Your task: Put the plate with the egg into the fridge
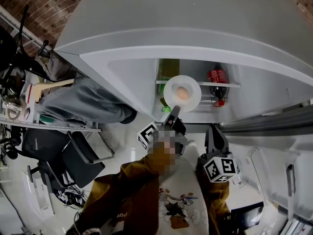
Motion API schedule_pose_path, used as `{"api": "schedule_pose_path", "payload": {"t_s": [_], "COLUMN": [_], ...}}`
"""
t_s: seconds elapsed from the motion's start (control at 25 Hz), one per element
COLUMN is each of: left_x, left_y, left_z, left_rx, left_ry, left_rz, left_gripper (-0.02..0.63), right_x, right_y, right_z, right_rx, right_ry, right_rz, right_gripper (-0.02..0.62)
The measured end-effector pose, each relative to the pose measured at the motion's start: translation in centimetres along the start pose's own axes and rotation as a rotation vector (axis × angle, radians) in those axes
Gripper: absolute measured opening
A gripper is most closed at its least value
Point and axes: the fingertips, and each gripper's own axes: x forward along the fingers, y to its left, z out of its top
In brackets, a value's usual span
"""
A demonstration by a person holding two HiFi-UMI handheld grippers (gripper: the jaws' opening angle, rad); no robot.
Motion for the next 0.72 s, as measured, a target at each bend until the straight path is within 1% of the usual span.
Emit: {"api": "schedule_pose_path", "payload": {"t_s": [0.72], "left_x": [0.96], "left_y": [0.69], "left_z": [0.86], "left_rx": [-0.03], "left_ry": [-0.053], "left_rz": [0.023], "left_gripper": [0.021], "right_x": [1.06], "right_y": [-0.27], "right_z": [0.61], "right_rx": [-0.012], "right_ry": [0.014], "right_rz": [0.022], "right_gripper": [0.006]}}
